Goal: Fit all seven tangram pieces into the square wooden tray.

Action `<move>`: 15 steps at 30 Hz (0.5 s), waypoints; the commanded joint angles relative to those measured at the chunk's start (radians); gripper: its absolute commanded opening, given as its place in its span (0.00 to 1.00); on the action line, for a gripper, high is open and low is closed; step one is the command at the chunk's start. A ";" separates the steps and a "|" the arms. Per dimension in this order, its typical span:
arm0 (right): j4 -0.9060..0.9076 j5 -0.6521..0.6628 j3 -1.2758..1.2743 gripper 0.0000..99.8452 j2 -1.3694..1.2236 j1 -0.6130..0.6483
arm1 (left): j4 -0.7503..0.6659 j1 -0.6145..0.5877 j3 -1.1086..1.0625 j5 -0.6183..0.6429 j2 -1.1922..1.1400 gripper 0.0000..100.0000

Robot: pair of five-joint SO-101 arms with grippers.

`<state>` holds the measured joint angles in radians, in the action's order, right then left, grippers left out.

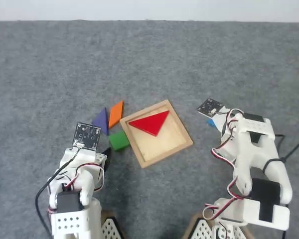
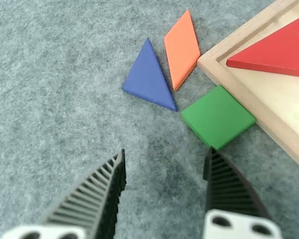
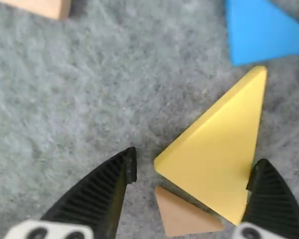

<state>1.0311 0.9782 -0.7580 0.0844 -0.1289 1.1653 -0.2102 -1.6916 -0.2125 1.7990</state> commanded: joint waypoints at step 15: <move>0.010 0.066 0.041 0.34 0.004 -0.064 | -0.002 0.002 0.008 -0.018 0.021 0.25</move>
<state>1.0311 1.0257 -0.7580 0.0844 -0.1795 1.1653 -0.2102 -1.6916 -0.2125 1.7990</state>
